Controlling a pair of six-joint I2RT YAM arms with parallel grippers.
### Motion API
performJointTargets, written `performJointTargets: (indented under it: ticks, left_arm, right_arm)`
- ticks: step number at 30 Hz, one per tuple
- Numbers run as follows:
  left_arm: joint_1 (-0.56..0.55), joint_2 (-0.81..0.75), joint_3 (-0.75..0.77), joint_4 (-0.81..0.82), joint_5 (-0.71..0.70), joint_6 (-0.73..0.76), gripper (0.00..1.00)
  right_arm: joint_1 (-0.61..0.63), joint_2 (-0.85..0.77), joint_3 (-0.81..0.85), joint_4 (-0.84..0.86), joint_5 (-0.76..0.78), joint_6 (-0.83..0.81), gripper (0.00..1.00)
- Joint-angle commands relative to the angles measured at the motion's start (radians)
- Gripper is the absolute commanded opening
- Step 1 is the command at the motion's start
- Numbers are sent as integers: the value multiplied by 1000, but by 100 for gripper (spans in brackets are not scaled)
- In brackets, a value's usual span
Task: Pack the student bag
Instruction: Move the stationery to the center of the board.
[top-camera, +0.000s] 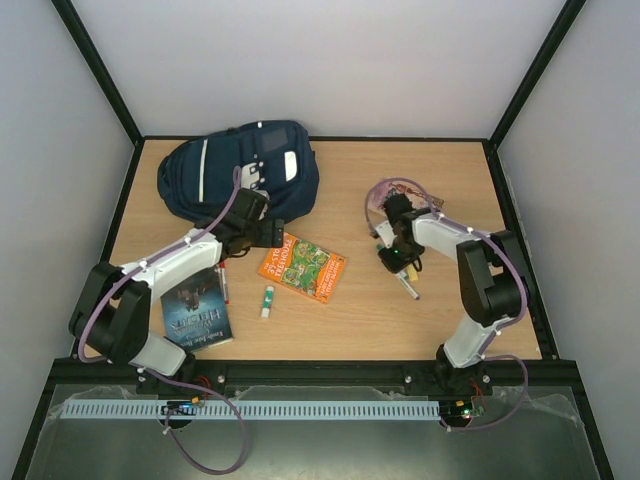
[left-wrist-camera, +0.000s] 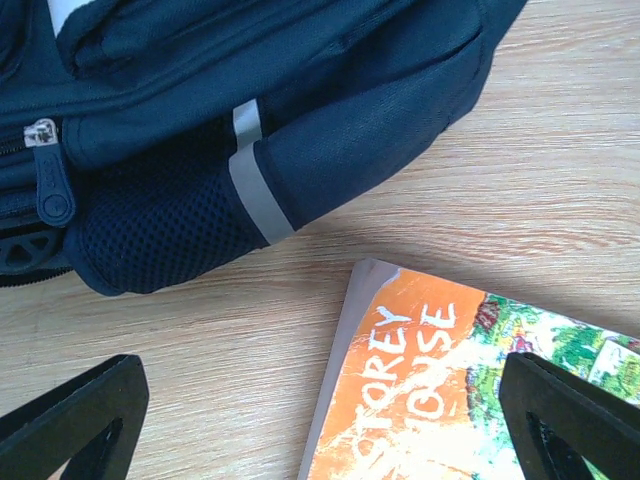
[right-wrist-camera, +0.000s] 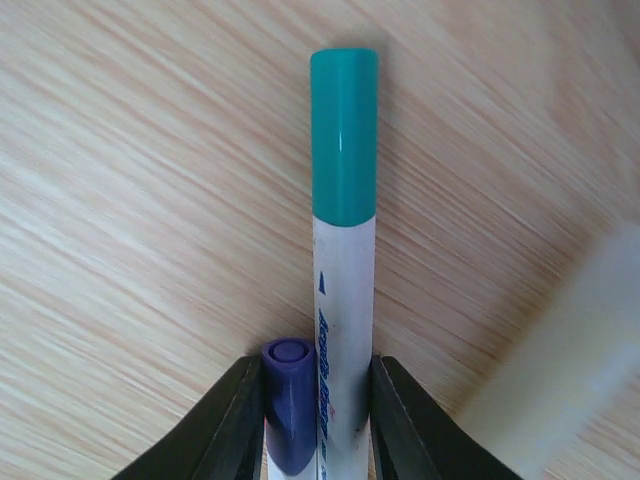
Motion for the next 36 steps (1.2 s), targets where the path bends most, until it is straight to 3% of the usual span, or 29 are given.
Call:
performJointTargets:
  ticks: [1,6,14,20,25,31,36]
  left_arm:
    - [-8,50,35,-71,-73,-49,99]
    - [-9,128,72,-148,-113,-111,99]
    - [-9,171,53,-140,8,-165,99]
    - [-33,219,53,-94,81,-191,99]
    - [-104,317,130,-99,20,-220,99]
    - [-221,483,285,-88,3,-242,99]
    - [-324,655,488,-107,14,-256,99]
  right_arm:
    - [-114,-34,-71,-76,39,3,29]
    - [-226,-87,-130,-69,44,2,30]
    - [-372,-181,-205,-65,3,-36,31]
    - [-377,-278,-193,-98,-95,-28,50]
    - [-377,-403,-125,-135,-169,1,69]
    - [-377,-509,-73,-149,-319,6,70]
    - [-377,-538,-70,-127,-340,23,70]
